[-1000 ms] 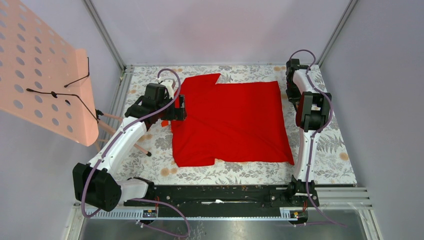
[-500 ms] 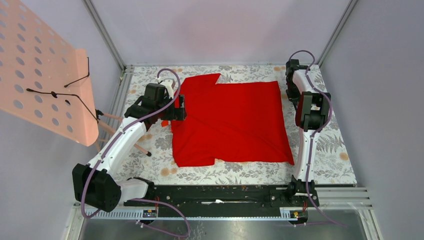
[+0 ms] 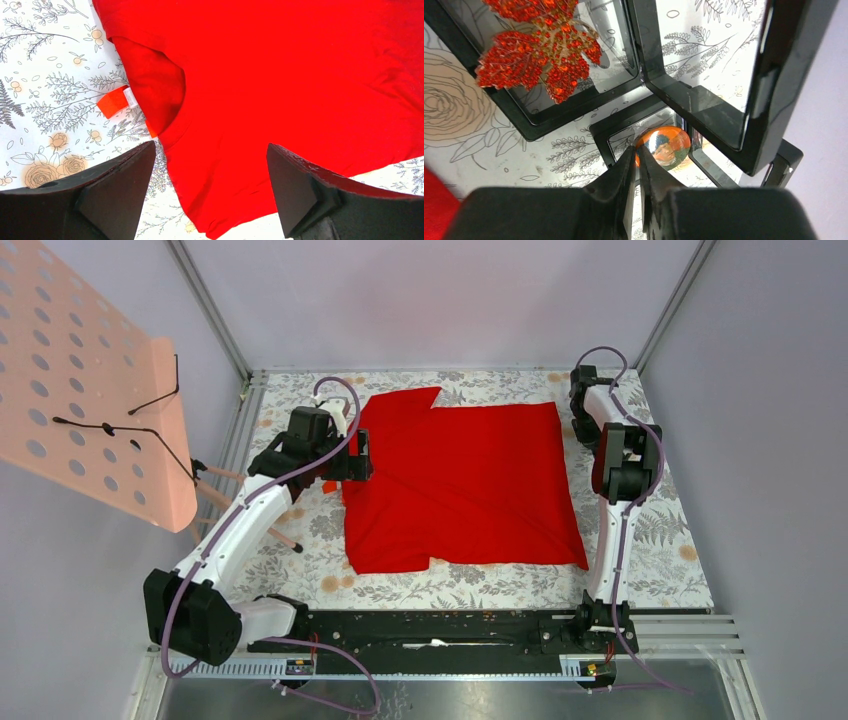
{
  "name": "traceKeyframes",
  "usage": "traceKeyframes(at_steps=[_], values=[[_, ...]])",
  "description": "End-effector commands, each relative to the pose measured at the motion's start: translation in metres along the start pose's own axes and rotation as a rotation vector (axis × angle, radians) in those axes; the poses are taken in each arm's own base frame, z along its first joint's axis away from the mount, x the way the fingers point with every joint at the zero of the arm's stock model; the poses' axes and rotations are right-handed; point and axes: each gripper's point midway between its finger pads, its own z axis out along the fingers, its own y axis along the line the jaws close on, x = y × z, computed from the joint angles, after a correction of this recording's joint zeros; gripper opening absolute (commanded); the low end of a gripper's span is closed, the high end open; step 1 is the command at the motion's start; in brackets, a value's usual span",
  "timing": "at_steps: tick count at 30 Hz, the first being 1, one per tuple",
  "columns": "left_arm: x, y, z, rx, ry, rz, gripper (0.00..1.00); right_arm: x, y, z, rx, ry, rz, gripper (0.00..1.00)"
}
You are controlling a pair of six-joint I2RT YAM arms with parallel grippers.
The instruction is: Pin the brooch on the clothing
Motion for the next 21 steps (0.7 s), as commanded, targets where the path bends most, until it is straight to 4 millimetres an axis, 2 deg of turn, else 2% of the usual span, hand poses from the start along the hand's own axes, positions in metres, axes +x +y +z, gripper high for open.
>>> traceKeyframes(at_steps=[1, 3, 8, 12, 16, 21], values=[[-0.017, -0.003, -0.01, 0.012, -0.079, 0.018, 0.9, -0.009, -0.02, -0.02, 0.067, -0.079, 0.01, 0.11], [-0.017, -0.003, -0.01, 0.013, -0.081, 0.018, 0.9, -0.002, -0.02, -0.017, 0.084, -0.083, -0.015, 0.11], [-0.016, -0.005, -0.01, 0.024, -0.078, 0.015, 0.9, -0.003, -0.02, -0.024, 0.063, -0.14, -0.005, 0.09], [-0.017, -0.005, -0.011, 0.026, -0.081, 0.016, 0.9, -0.007, -0.007, -0.033, -0.04, -0.159, 0.008, 0.09], [-0.017, -0.005, -0.011, 0.026, -0.083, 0.016, 0.9, -0.003, 0.007, -0.035, -0.128, -0.13, 0.004, 0.09], [-0.016, -0.005, -0.013, 0.027, -0.085, 0.016, 0.9, -0.003, 0.008, -0.04, -0.143, -0.133, 0.019, 0.09]])
